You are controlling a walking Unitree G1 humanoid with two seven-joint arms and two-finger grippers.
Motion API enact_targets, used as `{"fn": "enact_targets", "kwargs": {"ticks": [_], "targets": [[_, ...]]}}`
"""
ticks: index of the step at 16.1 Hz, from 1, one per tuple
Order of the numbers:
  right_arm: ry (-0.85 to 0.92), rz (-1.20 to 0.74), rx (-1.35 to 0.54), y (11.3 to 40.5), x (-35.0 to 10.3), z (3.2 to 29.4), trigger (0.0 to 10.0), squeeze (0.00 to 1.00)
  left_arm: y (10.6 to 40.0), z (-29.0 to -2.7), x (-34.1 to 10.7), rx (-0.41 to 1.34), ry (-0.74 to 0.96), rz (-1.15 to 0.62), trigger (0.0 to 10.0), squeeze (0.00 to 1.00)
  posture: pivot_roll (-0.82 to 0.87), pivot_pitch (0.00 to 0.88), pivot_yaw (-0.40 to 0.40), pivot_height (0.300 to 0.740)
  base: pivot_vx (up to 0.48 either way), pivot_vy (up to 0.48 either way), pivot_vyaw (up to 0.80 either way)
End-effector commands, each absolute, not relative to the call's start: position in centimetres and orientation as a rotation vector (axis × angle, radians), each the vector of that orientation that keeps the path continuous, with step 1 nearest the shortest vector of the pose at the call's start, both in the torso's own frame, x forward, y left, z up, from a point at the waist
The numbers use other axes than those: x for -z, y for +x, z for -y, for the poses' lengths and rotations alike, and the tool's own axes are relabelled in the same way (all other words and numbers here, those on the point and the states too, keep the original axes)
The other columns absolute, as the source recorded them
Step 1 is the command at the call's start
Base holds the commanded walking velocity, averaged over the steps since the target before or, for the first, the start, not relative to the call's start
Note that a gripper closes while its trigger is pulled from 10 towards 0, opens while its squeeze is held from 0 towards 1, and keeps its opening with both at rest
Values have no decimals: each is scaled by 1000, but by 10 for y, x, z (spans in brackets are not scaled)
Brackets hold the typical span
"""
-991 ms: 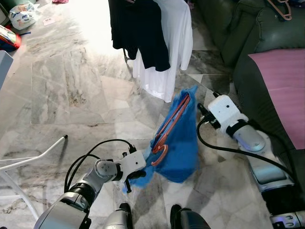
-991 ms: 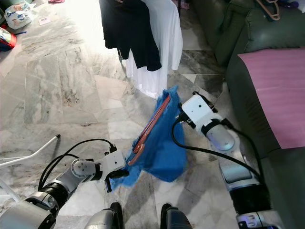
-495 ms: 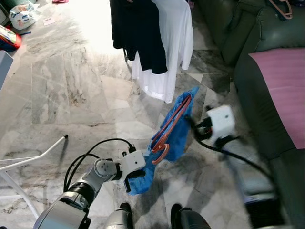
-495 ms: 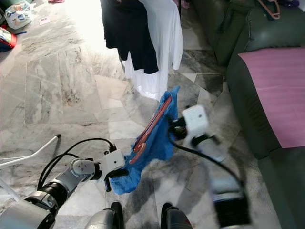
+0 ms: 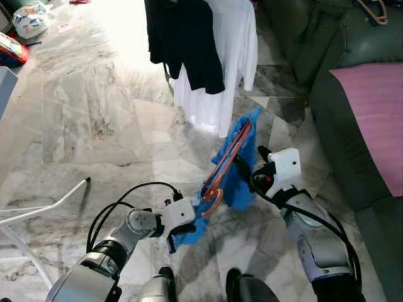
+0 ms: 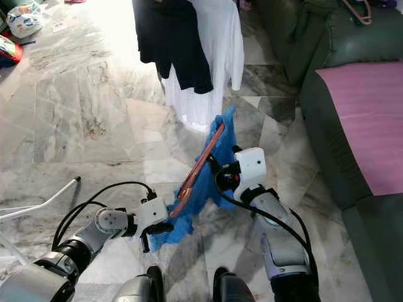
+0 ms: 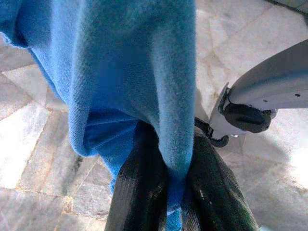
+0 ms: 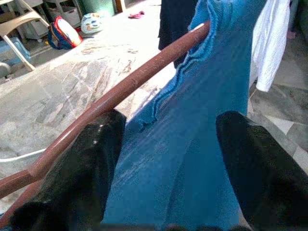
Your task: Hang hanger
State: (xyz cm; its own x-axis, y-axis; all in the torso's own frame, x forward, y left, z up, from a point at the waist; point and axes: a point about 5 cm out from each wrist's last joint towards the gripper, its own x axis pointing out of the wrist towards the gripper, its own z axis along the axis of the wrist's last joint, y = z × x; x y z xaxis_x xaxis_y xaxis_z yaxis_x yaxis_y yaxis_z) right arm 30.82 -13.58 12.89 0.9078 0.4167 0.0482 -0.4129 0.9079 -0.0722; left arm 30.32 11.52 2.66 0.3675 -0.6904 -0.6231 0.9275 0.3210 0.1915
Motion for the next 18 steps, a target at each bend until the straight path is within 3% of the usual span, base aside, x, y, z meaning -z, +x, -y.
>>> {"fn": "enact_targets", "kwargs": {"ticks": [1,2,4,8,12,13,14,16,17,18], "targets": [[-111,78,-450,309,-129,134,8314,0,302,-112,-27,1150,586,-461,10000,0,-52,277,84,740,0,0,0],[-156,81,-446,309,-129,136,9647,0,302,-112,-27,1152,585,-461,10000,0,-52,277,84,740,0,0,0],[-246,102,-433,310,-131,142,10000,0,301,-112,-27,1155,582,-462,10000,0,-51,278,85,740,0,0,0],[-341,134,-492,304,-142,164,10000,0,302,-114,-27,1143,583,-462,10000,0,-48,279,86,740,0,0,0],[-303,178,-541,298,-161,182,10000,0,302,-116,-27,1137,583,-465,10000,0,-49,280,91,740,0,0,0],[-297,185,-552,297,-167,184,10000,788,302,-116,-28,1136,583,-466,10000,0,-51,280,91,740,0,0,0],[-295,200,-550,298,-173,186,10000,1000,302,-116,-27,1135,583,-467,10000,0,-52,280,92,740,0,0,0],[-276,217,-522,301,-179,187,10000,1000,302,-116,-27,1137,585,-468,10000,0,-54,280,91,740,0,0,0],[-283,212,-496,305,-178,187,10000,706,302,-115,-27,1141,586,-465,10000,0,-53,280,91,740,0,0,0],[-335,192,-419,312,-173,188,10000,27,301,-114,-27,1146,585,-461,10000,0,-50,280,91,740,0,0,0]]}}
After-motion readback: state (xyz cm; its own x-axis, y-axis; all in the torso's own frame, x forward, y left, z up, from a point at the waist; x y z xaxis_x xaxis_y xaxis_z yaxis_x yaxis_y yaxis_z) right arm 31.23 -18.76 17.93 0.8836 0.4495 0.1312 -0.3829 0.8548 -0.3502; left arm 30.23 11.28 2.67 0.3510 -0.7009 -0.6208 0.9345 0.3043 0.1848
